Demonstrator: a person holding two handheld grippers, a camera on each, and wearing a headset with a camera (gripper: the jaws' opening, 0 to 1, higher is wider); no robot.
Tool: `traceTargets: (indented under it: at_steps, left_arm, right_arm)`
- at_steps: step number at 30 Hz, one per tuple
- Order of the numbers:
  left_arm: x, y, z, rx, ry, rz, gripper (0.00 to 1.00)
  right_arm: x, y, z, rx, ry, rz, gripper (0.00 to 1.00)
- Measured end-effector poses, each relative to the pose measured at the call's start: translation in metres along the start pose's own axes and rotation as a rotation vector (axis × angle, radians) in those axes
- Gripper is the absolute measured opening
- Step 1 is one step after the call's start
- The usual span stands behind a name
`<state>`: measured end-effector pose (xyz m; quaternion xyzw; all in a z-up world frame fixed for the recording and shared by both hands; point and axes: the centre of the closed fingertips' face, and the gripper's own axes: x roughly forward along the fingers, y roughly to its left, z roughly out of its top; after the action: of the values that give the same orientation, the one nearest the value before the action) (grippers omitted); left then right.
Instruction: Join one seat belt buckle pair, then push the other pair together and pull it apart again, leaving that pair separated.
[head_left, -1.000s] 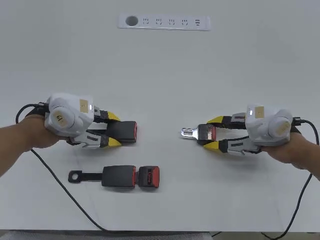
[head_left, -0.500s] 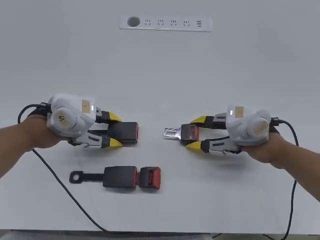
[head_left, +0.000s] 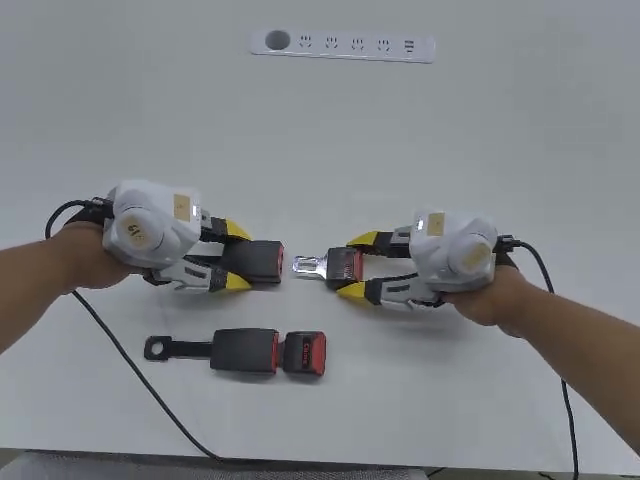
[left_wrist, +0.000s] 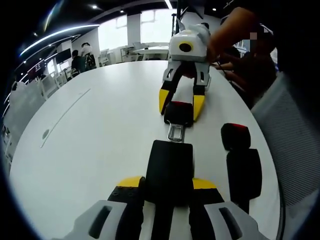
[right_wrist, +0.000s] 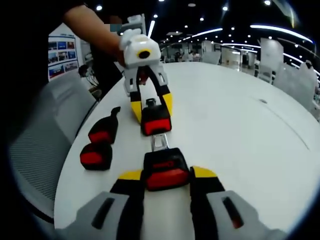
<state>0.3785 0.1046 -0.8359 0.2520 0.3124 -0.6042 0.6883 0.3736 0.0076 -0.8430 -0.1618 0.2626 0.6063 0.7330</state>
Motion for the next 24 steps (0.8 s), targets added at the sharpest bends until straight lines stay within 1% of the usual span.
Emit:
traceTargets:
  at_steps: [5, 6, 8, 13, 16, 19, 20, 24]
  left_arm:
    - [0.0, 0.0, 0.001, 0.0, 0.001, 0.0, 0.36]
    - [0.0, 0.0, 0.001, -0.001, 0.002, -0.002, 0.36]
    - [0.0, 0.0, 0.001, -0.001, 0.004, -0.003, 0.36]
    - [0.001, 0.001, 0.001, 0.004, 0.006, -0.007, 0.36]
    - [0.001, 0.001, 0.002, 0.011, 0.012, -0.008, 0.36]
    - [0.001, 0.001, 0.001, 0.012, 0.014, -0.008, 0.36]
    - [0.001, 0.001, 0.001, 0.014, 0.016, -0.009, 0.36]
    - [0.002, 0.001, 0.001, 0.016, 0.018, -0.01, 0.36]
  right_arm:
    - [0.008, 0.002, 0.007, 0.001, -0.003, 0.016, 0.35]
    - [0.008, 0.0, 0.007, -0.04, 0.011, 0.013, 0.35]
    - [0.007, 0.0, 0.007, -0.023, 0.009, 0.021, 0.35]
    - [0.008, -0.001, 0.007, -0.024, 0.021, 0.022, 0.35]
    - [0.013, 0.0, 0.012, -0.036, 0.034, 0.007, 0.36]
    - [0.019, 0.0, 0.016, -0.036, 0.041, 0.007, 0.36]
    - [0.019, 0.0, 0.016, -0.044, 0.051, 0.008, 0.36]
    - [0.018, 0.0, 0.015, -0.04, 0.053, 0.012, 0.36]
